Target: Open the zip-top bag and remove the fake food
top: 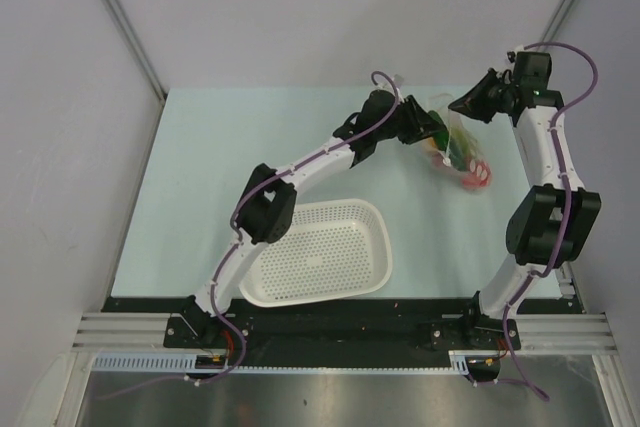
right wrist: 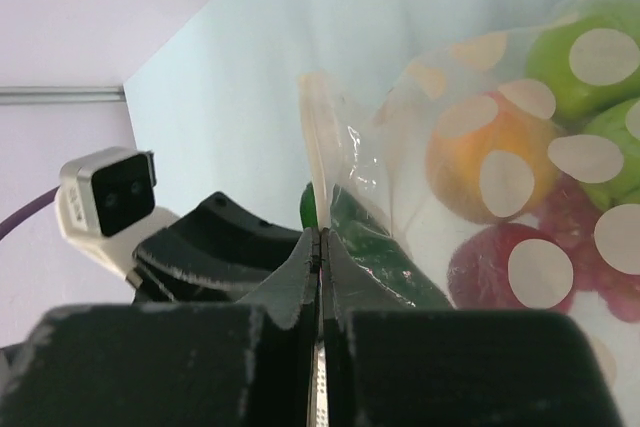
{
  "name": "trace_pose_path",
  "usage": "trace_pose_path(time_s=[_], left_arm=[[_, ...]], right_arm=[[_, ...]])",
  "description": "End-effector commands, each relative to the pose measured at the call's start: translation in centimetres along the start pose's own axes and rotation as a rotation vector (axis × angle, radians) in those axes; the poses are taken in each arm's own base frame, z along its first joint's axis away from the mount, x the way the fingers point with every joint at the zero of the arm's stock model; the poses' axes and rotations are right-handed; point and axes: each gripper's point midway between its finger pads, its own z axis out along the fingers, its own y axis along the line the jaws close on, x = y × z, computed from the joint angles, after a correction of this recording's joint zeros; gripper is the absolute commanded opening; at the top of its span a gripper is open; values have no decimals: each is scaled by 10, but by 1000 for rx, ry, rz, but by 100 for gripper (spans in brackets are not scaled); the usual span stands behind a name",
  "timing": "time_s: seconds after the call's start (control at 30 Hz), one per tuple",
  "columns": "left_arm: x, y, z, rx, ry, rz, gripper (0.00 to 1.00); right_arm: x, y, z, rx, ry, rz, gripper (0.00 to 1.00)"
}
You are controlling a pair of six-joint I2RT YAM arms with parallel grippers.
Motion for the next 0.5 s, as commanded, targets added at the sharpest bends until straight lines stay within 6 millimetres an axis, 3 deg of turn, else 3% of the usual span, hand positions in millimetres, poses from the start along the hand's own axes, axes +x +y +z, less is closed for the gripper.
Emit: trace_pose_path(time_s=[0.0, 0.13, 0.17, 0.23, 0.3, 0.47], left_arm=[[13, -75, -30, 149, 85, 237, 0], [8, -79, -45, 126, 70, 370, 0], [-1, -93, -54, 136, 35, 408, 0], [-12, -80, -63, 31, 4, 461, 0], [-27, -107, -81, 71, -63, 530, 0], [-35, -110, -101, 24, -81, 517, 0]], right_arm=[[-19, 16, 0, -51, -25, -35, 0], [-25, 11, 4, -38, -30, -31, 0], [-27, 9, 3, -33, -33, -36, 0], [-28, 2, 1, -11, -38, -28, 0], [-32, -4, -3, 1, -55, -28, 0], [-34, -16, -7, 9, -53, -15, 0]])
